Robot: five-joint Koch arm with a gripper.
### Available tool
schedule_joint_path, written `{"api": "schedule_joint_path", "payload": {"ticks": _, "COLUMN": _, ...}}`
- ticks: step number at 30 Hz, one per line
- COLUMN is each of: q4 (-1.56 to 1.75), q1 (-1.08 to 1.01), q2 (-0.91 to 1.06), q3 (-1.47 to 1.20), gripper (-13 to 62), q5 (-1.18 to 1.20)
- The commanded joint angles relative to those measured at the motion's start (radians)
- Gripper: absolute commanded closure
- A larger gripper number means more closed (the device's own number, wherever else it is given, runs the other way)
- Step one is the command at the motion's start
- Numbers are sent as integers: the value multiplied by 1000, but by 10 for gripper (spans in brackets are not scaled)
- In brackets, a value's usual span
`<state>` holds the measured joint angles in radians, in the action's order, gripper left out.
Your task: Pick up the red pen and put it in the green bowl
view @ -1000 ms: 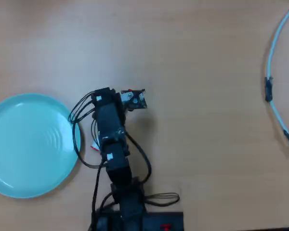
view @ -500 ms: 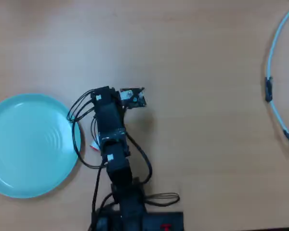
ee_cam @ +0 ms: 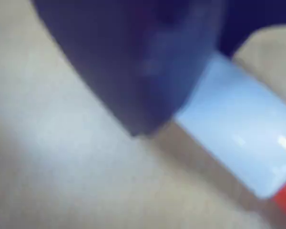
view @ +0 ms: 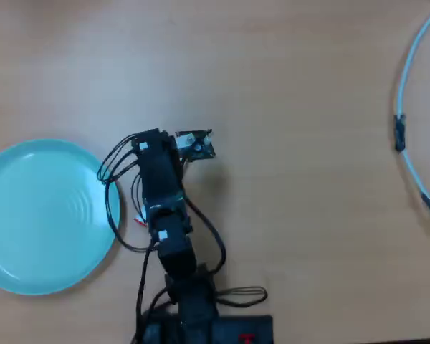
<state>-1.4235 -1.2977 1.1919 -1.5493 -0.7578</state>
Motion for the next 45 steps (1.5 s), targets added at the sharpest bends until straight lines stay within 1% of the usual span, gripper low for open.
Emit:
{"api": "schedule_joint_path", "payload": {"ticks": 1, "q4": -9, "q1": 6, "q2": -12, "q3": 8, "gripper": 558, "q5": 11}}
{"api": "schedule_joint_path", "payload": {"ticks": 3, "q4": -17, "q1": 11, "q2": -8, "q3": 8, "gripper": 558, "q5": 18}}
{"api": "schedule_joint_path", "payload": {"ticks": 7, "q4": -52, "q1": 44, "q2": -5, "q3": 14, "gripper": 558, "q5": 129}}
{"api": "schedule_joint_path", "payload": {"ticks": 9, "q4": -86, "q1": 64, "q2": 9, "q3": 23, "gripper": 557, "q5": 147}}
{"api": "schedule_joint_path", "payload": {"ticks": 13, "q4": -175, "q1": 118, "q2": 95, "q3": 58, "gripper": 558, "q5": 153}}
{"api": "schedule_joint_path", "payload": {"ticks": 24, "q4": -253, "q1": 206, "q2": 253, "q3": 66, "gripper": 558, "q5": 186}}
{"api": "schedule_joint_path", "payload": {"ticks": 32, "q4": -261, "q1": 265, "q2": 367, "q3": 77, "gripper": 558, "q5": 293}}
{"api": "schedule_joint_path", "payload": {"ticks": 38, "q4": -265, "q1": 302, "q2": 382, "q3": 103, "gripper": 559, "q5": 351}}
{"api": "schedule_joint_path", "payload": {"ticks": 45, "q4": -265, "q1": 400, "q2": 380, "q3": 160, "gripper": 559, "q5": 515}}
